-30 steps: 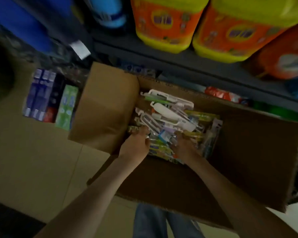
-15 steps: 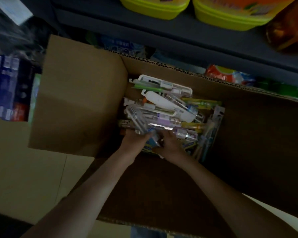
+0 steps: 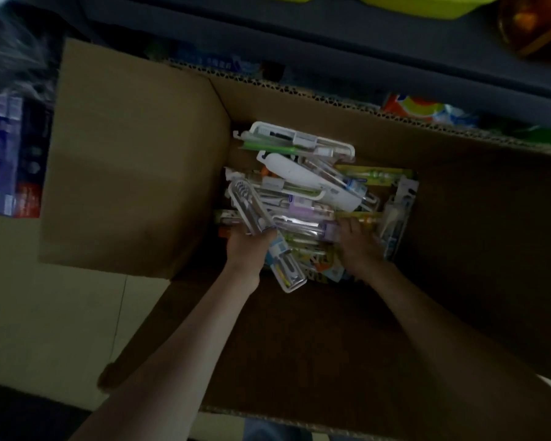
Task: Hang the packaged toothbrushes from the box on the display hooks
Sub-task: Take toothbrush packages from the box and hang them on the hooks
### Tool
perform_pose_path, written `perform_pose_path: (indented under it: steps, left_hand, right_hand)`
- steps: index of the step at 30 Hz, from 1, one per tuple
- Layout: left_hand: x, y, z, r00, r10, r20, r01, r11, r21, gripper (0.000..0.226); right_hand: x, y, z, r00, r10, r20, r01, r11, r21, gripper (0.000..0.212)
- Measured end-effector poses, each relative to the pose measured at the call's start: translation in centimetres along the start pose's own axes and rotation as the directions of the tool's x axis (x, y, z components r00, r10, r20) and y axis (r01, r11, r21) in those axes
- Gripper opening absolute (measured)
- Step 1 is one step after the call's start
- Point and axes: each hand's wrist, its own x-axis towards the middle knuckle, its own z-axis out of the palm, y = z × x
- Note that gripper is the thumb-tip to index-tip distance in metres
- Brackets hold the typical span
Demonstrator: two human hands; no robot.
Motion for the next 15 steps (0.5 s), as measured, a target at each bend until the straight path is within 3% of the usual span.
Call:
perform_pose_path:
  steps: [4, 7, 12, 15]
  left_hand:
    - [-0.8, 0.0, 0.1, 0.997, -0.029, 0.072, 0.030, 0.999, -0.020, 0.035]
    - [-2.7, 0.7, -0.2, 0.984, -0.058, 0.167, 0.059, 0.998, -0.005, 0.040]
    - [-7.9, 2.8, -1.1, 0.961, -0.065, 0.267, 0.066, 0.998, 0.007, 0.015]
    - [-10.3, 3.5, -2.2, 0.955, -0.040, 0.295, 0.033, 0.999, 0.029, 0.012]
  right_hand:
    - [0.2, 0.1, -0.2, 1.000, -0.001, 0.006, 0.002, 0.979, -0.206, 0.059]
    - [-0.2, -0.2, -1.6, 0.992, 0.053, 0.117, -0.022, 0.969, -0.247, 0.053]
    - [-3.4, -0.3, -4.2, 0.979, -0.026, 0.200, 0.036, 0.998, -0.047, 0.004]
    - [-6.1, -1.4, -5.2, 0.979, -0.047, 0.199, 0.023, 0.992, 0.121, 0.012]
